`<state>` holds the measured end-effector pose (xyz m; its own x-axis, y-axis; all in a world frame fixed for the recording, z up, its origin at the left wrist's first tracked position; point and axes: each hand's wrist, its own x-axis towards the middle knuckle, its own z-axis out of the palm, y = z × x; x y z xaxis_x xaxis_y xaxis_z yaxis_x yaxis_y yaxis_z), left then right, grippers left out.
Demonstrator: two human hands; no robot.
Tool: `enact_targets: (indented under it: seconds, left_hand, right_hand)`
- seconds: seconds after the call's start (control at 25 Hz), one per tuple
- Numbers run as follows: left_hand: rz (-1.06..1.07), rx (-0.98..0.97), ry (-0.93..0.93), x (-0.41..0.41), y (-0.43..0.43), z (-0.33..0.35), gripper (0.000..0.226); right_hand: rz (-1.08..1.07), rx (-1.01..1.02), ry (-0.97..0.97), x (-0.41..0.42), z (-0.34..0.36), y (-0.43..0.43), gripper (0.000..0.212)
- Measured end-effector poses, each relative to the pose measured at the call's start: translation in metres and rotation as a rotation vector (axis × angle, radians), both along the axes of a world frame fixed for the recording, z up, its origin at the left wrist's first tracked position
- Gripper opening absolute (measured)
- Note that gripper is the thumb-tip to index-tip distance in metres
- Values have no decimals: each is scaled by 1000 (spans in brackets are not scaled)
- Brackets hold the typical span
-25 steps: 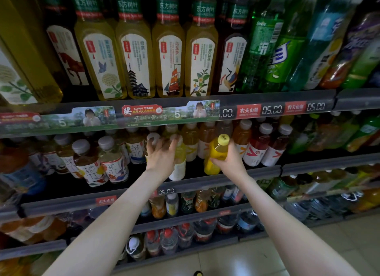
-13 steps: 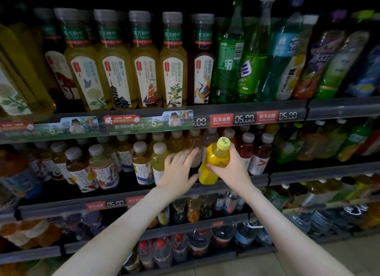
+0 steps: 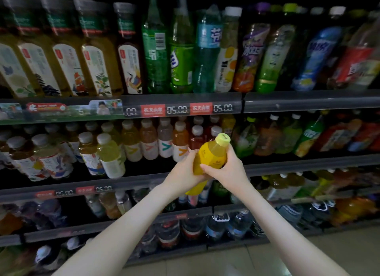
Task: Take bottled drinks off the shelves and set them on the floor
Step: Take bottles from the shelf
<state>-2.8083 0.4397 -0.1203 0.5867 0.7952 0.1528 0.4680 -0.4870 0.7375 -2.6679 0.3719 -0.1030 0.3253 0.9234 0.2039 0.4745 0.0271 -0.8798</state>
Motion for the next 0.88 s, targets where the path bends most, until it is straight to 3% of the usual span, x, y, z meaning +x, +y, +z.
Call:
enact_targets:
  seconds: [0.28, 0.56, 0.8, 0.88]
  left_hand:
    - [163, 275, 120, 41, 13, -29, 61]
    - [259, 677, 375, 80, 54, -47, 78]
    - [312, 714, 512, 95, 76, -47, 88]
    - [306, 691, 538, 94, 80, -51, 94]
  right_hand:
    - [-363, 85, 117, 98, -33, -9, 61]
    - [-307, 59, 139, 125, -58, 51, 73]
    - [-184, -86, -20, 131, -71, 97, 77]
    - [-231, -152, -276, 137, -66, 109, 79]
